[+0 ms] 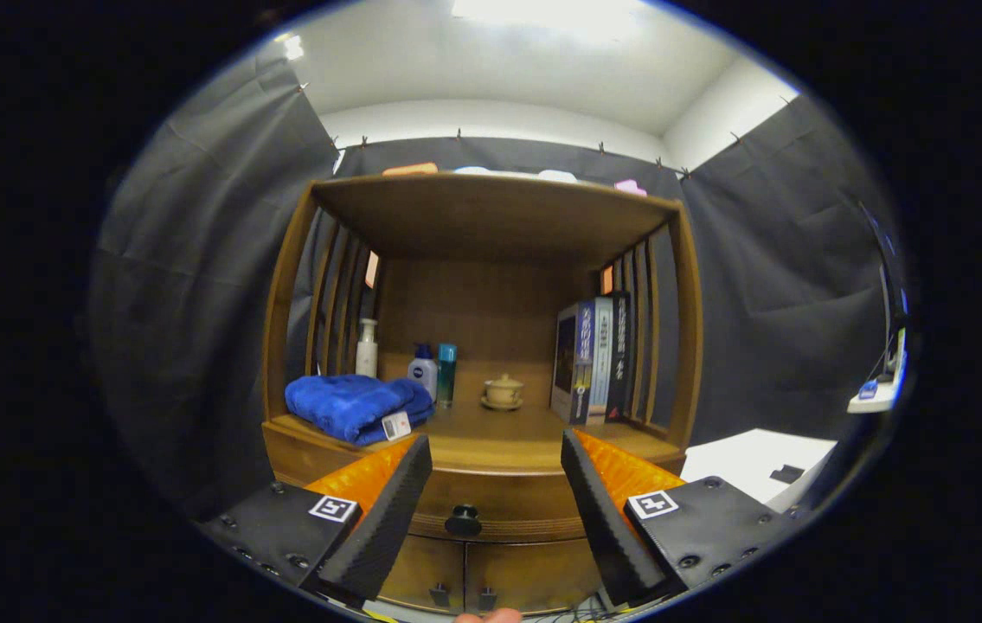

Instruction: Pull open the drawer, take out the items inside it, and place them on the countertop above the cabinet.

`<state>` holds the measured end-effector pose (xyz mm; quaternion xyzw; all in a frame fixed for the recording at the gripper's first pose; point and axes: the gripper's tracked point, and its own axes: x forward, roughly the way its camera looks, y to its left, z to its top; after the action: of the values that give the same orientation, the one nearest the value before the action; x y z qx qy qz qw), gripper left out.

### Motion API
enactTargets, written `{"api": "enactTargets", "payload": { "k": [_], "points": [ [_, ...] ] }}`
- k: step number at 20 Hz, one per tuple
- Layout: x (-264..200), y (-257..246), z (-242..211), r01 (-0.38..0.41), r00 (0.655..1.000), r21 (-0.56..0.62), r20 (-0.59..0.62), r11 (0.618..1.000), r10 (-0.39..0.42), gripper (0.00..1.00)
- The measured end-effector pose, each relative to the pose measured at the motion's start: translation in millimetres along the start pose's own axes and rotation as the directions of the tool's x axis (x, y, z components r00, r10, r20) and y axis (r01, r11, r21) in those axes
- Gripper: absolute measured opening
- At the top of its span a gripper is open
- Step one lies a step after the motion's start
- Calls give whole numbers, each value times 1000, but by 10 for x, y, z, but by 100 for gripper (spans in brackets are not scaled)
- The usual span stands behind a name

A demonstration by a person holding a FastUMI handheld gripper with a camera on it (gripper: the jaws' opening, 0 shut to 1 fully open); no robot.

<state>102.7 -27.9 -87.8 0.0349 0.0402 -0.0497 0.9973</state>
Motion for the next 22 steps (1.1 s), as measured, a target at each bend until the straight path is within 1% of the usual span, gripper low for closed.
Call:
{"api": "enactTargets", "payload": {
  "k": [2, 3, 7, 10, 14, 17, 19, 21, 22],
  "points": [
    [216, -45, -385, 31, 998, -9, -55, 999, -32, 98],
    [297, -45, -567, 30, 996, -16, -79, 999, -31, 98],
    [535, 104, -1071, -20, 991, -9, -130, 1000, 19, 98],
    [646, 168, -1300, -22, 988, -5, -155, 1000, 21, 98],
    [768, 208, -1392, -26, 986, 27, -166, 999, 30, 96],
    [842, 208, -1454, -23, 984, 32, -177, 999, 29, 90],
    [868, 229, -1518, -25, 982, 22, -189, 999, 29, 78],
    [918, 320, -1537, -50, 981, 12, -185, 999, 52, 66],
    [925, 324, -1538, -48, 982, -10, -184, 999, 45, 60]
  ]
}}
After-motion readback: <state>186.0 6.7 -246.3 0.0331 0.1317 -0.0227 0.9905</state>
